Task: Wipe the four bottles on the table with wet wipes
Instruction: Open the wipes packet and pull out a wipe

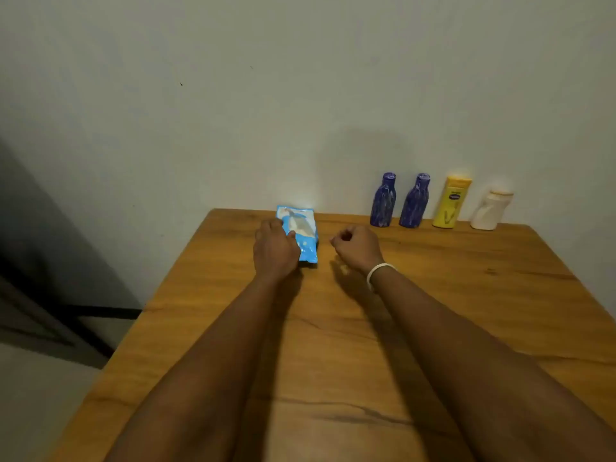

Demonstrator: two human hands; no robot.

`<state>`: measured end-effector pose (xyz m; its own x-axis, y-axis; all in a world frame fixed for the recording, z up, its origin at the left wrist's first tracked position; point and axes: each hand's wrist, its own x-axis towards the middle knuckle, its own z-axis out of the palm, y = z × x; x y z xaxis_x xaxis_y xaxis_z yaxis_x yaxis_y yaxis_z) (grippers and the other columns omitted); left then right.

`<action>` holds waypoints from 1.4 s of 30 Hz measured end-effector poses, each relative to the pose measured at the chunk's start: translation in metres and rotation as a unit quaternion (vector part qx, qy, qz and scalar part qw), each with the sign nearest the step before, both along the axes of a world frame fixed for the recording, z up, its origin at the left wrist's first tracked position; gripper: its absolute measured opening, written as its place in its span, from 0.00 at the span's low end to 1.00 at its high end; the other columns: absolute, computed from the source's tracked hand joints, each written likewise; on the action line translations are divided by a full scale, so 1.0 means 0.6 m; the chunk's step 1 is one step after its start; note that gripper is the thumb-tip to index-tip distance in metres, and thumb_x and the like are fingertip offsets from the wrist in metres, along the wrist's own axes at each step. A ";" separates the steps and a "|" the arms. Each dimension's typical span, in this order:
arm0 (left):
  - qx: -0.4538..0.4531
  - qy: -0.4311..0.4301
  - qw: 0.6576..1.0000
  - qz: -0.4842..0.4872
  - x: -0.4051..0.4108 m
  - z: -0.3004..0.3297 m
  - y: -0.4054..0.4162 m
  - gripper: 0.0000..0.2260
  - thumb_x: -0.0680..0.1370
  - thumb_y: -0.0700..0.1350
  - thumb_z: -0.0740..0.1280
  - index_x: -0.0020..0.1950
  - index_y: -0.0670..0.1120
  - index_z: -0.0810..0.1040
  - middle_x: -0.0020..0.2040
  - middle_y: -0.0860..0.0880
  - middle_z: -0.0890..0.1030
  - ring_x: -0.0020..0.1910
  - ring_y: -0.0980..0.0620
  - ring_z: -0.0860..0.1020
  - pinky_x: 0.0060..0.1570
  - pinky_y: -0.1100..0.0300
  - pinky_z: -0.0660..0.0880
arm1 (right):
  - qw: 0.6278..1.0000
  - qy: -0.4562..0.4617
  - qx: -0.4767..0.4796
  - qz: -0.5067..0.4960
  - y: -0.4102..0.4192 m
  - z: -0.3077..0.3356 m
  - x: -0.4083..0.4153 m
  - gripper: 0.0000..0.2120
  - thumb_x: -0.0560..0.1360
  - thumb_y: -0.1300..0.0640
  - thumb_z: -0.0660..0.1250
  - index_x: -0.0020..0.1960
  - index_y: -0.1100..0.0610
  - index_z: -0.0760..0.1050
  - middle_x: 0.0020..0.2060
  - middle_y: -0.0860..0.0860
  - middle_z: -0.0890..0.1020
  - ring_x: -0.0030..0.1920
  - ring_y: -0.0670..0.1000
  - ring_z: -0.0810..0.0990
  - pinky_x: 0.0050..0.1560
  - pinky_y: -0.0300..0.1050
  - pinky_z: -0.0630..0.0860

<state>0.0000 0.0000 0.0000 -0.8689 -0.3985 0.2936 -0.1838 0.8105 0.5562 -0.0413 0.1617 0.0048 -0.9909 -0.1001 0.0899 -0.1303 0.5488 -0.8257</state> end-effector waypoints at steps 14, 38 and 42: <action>0.146 -0.060 0.986 0.062 -0.034 -0.026 -0.065 0.16 0.77 0.44 0.70 0.64 0.45 0.74 0.57 0.45 0.80 0.54 0.46 0.80 0.49 0.49 0.81 | 0.989 -0.136 -0.025 -0.059 -0.113 -0.046 -0.059 0.09 0.73 0.55 0.73 0.49 0.59 0.82 0.48 0.54 0.84 0.47 0.52 0.83 0.40 0.43 0.78; 0.108 -0.234 0.966 0.025 0.271 0.031 -0.038 0.20 0.69 0.55 0.71 0.57 0.46 0.76 0.52 0.47 0.82 0.47 0.47 0.83 0.47 0.53 0.82 | 0.967 0.092 0.226 0.071 -0.089 0.052 0.252 0.09 0.71 0.61 0.68 0.51 0.59 0.78 0.50 0.55 0.83 0.50 0.57 0.82 0.45 0.50 0.80; 0.144 -0.241 0.960 0.008 0.270 0.033 -0.043 0.14 0.69 0.51 0.70 0.51 0.46 0.76 0.47 0.46 0.81 0.42 0.46 0.83 0.45 0.51 0.84 | 0.948 0.030 0.269 0.166 -0.127 0.040 0.236 0.11 0.73 0.65 0.66 0.54 0.64 0.80 0.54 0.60 0.83 0.57 0.59 0.81 0.57 0.50 0.78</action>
<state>0.1621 -0.0260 0.0200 -0.8691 -0.4176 -0.2651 -0.4874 0.6313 0.6033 0.1006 0.0857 0.0288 -0.8914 -0.4532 -0.0074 -0.4078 0.8089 -0.4235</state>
